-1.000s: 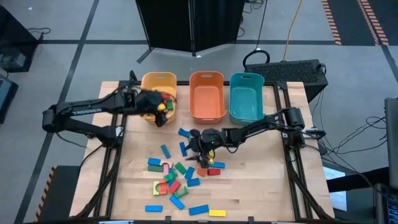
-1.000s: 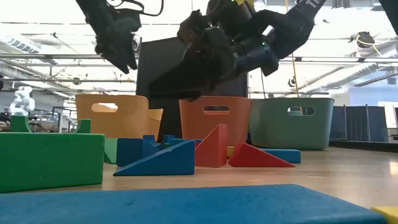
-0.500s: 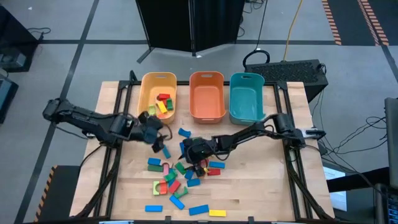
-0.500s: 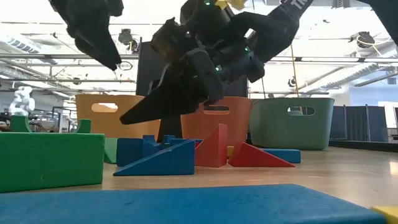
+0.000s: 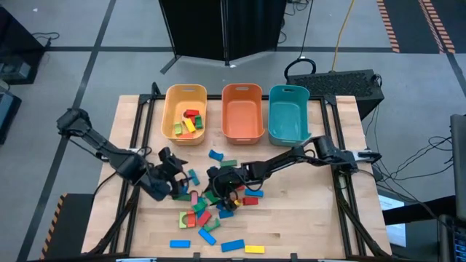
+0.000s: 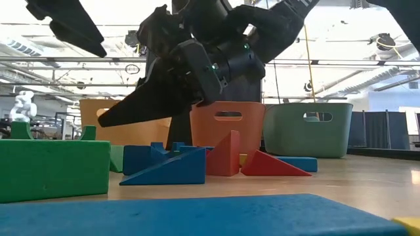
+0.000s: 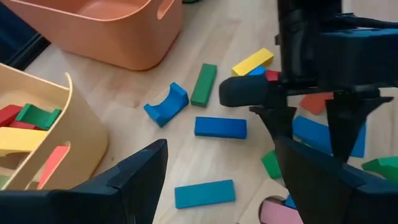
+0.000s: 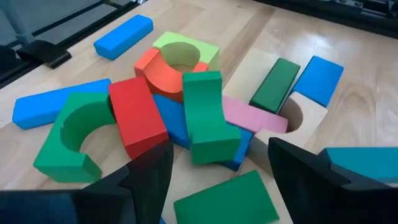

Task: Sort blocks by size
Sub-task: Put the green block into the yellow bin

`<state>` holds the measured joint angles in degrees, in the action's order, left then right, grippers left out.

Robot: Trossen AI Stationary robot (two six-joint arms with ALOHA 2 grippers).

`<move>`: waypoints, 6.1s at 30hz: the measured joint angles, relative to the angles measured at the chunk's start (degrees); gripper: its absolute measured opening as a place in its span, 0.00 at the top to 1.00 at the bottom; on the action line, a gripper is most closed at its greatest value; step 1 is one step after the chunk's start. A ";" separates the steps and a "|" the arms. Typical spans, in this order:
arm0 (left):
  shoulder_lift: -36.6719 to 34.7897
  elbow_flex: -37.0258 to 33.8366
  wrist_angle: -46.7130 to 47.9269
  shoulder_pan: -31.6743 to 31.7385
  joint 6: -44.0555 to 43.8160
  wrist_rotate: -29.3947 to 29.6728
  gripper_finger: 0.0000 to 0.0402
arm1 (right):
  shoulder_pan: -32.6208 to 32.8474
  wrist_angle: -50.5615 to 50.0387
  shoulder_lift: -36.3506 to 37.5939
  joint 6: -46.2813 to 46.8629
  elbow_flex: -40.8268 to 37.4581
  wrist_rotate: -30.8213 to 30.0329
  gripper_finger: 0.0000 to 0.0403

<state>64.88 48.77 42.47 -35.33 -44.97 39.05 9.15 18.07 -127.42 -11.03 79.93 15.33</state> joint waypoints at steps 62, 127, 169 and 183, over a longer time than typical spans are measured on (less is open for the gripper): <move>27.52 0.02 -14.12 -6.22 6.49 -9.87 0.27 | 0.72 -1.89 -4.07 1.02 4.01 2.84 0.43; 7.36 0.04 -26.18 14.88 -4.16 -24.39 0.27 | 5.21 9.45 24.12 -16.54 -21.83 -41.06 0.68; 11.65 -0.02 -45.92 27.91 5.36 -45.55 0.47 | 6.80 25.22 29.38 -24.19 -30.98 -41.83 0.68; 11.27 0.07 -46.95 27.81 5.57 -46.61 0.68 | 6.65 25.07 29.31 -23.86 -31.00 -44.53 0.54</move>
<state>76.15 48.84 -4.48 -7.52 -39.40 -7.56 15.80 43.14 -98.10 -34.89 48.93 -29.20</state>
